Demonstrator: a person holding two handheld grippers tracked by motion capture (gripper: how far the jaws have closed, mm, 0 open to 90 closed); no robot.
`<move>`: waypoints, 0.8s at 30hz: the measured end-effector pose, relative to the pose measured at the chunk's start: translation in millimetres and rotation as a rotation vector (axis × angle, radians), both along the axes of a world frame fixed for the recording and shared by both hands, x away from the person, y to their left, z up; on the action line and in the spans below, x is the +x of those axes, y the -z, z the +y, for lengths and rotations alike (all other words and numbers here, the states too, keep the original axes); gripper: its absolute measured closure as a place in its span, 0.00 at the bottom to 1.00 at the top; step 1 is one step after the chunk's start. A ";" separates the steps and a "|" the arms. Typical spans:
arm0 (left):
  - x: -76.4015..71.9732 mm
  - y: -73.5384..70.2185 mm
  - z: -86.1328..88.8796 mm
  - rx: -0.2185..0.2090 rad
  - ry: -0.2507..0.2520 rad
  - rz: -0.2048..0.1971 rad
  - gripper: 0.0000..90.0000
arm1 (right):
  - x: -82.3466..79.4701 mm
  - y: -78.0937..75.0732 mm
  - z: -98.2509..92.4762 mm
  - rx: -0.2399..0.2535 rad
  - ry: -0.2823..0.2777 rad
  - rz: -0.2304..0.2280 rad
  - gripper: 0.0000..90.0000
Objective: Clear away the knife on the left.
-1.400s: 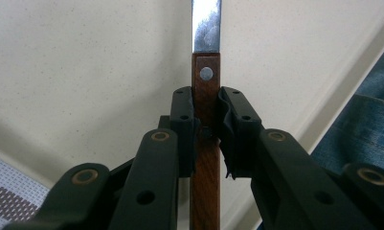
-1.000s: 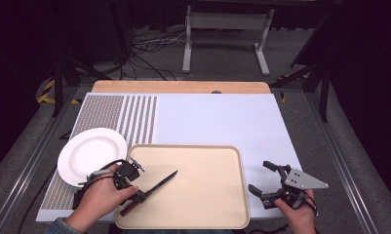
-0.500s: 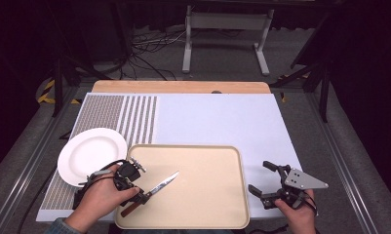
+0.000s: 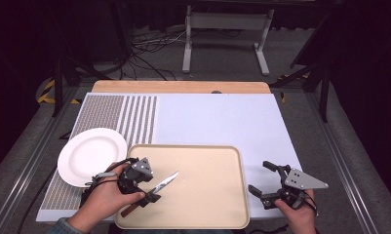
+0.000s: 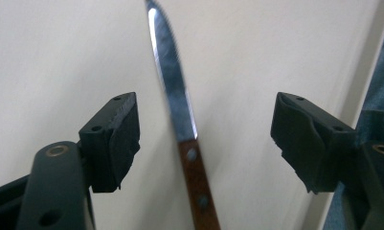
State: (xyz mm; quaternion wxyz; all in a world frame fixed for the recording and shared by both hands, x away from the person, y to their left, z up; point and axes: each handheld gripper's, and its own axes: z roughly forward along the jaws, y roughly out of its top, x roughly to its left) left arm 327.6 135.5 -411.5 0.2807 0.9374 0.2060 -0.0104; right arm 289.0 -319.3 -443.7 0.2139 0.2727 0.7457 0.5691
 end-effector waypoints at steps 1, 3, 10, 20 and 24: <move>-0.5 0.4 -3.2 -0.007 0.027 -0.021 0.36 | -0.1 -0.1 -0.1 -0.001 0.001 0.000 0.03; -0.9 1.7 -6.8 -0.012 0.066 -0.036 0.48 | -0.1 -0.1 -0.2 0.000 0.001 0.000 0.03; 0.3 11.7 -16.0 0.007 0.119 -0.025 0.96 | 0.0 -0.2 -0.3 0.001 -0.002 -0.004 0.03; 3.5 19.8 -20.3 0.085 0.120 -0.019 1.00 | 0.0 -0.1 -0.2 0.000 -0.004 -0.005 0.03; 5.0 22.4 -19.8 0.101 0.108 -0.011 1.00 | -0.2 -0.1 0.0 0.002 -0.004 -0.003 0.03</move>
